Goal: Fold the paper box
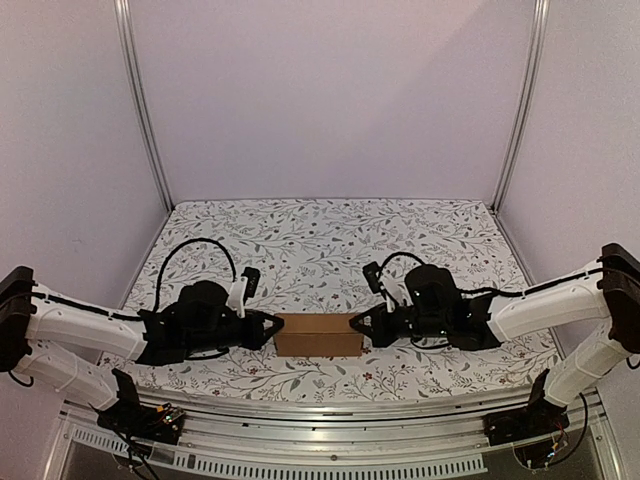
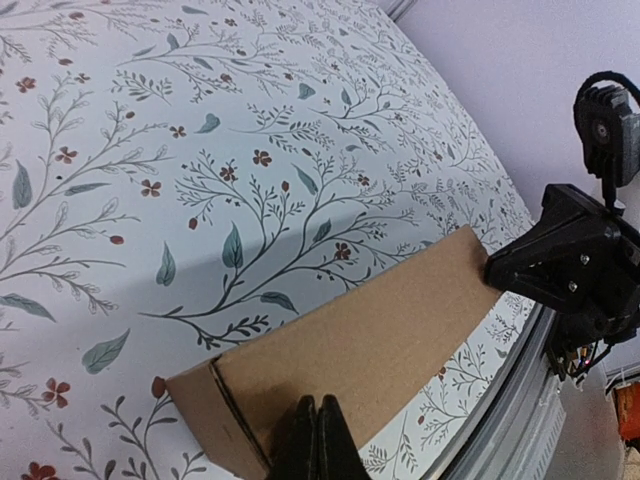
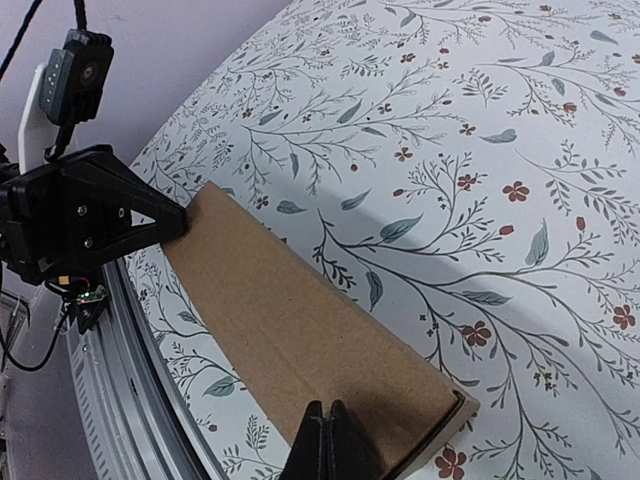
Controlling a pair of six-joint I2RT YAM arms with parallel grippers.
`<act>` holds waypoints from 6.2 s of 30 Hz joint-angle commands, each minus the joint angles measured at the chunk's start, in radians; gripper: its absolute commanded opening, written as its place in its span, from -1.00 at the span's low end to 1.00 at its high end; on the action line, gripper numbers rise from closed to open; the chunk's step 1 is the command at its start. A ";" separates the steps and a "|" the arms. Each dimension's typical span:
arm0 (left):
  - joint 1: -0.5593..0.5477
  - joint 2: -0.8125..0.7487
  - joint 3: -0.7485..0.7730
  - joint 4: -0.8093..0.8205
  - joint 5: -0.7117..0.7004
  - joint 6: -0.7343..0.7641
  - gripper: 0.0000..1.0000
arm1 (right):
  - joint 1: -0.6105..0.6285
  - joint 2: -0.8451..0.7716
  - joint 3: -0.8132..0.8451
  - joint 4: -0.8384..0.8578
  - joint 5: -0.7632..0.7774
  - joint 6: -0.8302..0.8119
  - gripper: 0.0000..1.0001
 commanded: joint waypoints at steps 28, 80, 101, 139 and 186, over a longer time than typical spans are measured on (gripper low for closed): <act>0.006 0.030 0.011 -0.205 -0.013 0.019 -1.00 | -0.005 0.018 -0.022 -0.151 0.067 -0.016 -1.00; 0.126 0.358 0.571 -0.634 0.156 0.182 -1.00 | 0.162 0.204 0.143 -0.118 0.470 0.286 -1.00; 0.122 0.221 0.427 -0.590 0.171 0.095 -1.00 | 0.025 0.404 0.428 -0.124 0.251 0.115 -1.00; 0.092 0.212 0.416 -0.566 0.156 0.065 -1.00 | -0.044 0.448 0.320 0.010 -0.132 0.263 -1.00; 0.064 0.278 0.490 -0.560 0.167 0.073 -1.00 | -0.050 0.208 0.235 -0.298 0.220 0.074 -0.95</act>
